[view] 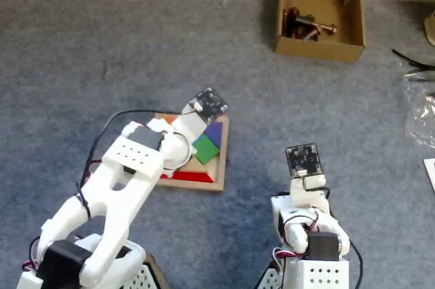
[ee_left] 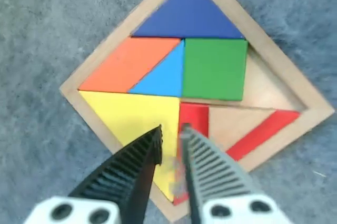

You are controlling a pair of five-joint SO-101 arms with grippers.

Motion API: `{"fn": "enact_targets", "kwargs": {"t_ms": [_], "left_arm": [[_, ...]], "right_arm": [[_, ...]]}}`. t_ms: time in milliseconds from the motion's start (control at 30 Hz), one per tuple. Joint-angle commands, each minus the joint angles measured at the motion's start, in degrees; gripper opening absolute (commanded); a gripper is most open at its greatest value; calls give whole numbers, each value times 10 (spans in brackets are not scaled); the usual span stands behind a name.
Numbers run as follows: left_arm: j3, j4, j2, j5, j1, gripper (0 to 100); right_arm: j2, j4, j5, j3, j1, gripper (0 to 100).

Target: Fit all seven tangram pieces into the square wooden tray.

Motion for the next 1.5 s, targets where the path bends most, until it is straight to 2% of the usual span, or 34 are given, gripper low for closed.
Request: {"fn": "enact_targets", "kwargs": {"t_ms": [0, 367, 633, 1467], "left_arm": [[0, 2, -23, 5, -9, 4], [22, 3, -23, 6, -5, 10], [36, 1, -23, 6, 60, 10], [44, 0, -23, 6, 65, 10]], "right_arm": [[-3, -13, -4, 57, -7, 5], [-3, -13, -4, 57, -7, 5], [-3, -13, -4, 57, -7, 5], [-3, -13, -4, 57, -7, 5]]}}
